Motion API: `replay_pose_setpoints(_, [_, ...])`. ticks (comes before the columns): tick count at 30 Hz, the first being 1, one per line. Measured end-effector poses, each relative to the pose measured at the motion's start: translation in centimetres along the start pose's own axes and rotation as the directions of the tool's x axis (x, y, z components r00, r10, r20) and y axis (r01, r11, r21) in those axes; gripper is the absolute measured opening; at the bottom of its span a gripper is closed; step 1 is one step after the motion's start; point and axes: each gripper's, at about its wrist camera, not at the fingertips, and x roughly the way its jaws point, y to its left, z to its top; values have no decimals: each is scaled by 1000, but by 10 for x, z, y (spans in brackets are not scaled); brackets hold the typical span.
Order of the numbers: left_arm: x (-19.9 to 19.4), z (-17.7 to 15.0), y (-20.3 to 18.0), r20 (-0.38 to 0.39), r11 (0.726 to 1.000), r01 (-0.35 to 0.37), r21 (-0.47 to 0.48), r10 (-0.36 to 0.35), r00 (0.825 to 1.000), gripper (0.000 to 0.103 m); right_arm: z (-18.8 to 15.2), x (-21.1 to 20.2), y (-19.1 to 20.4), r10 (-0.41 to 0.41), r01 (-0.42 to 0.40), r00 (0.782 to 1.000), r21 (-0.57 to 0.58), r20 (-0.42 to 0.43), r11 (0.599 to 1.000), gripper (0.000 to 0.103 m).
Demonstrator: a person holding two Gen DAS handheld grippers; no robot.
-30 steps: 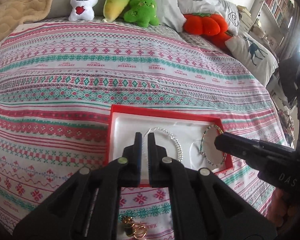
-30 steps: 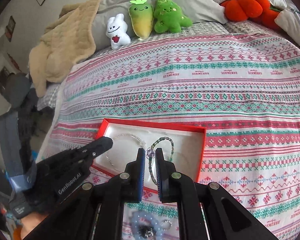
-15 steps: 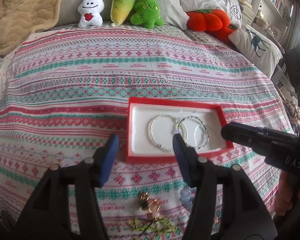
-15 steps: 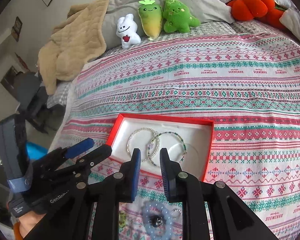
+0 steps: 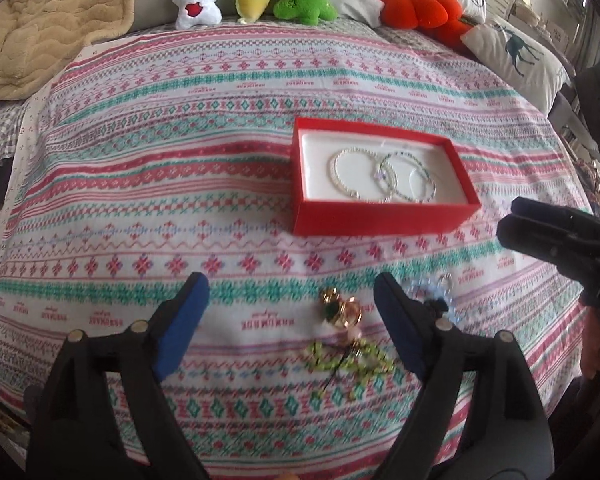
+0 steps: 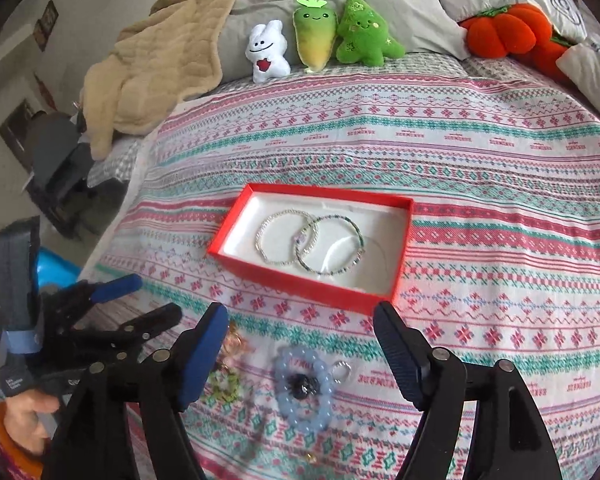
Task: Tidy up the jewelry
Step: 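Move both open tools back to the remaining jewelry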
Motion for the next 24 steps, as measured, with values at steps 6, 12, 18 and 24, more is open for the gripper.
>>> replay_pose_setpoints(6, [1,-24,4,-50,1000,-3,22,4,999,88,-24,0,3,-89,88,996,-64,-24,994,83])
replay_pose_setpoints(12, [6,-45,10,-100,999,-22,36,25,995,88,-45,5,3,-137,128,988,-118,-67,985,83])
replay_pose_setpoints(18, [15,-61,11,-148,998,-26,60,34,988,89,-67,15,4,-160,138,980,-180,-118,974,83])
replay_pose_setpoints(24, [21,-68,8,-170,995,-36,90,51,984,88,-83,24,5,-178,139,969,-218,-173,966,83])
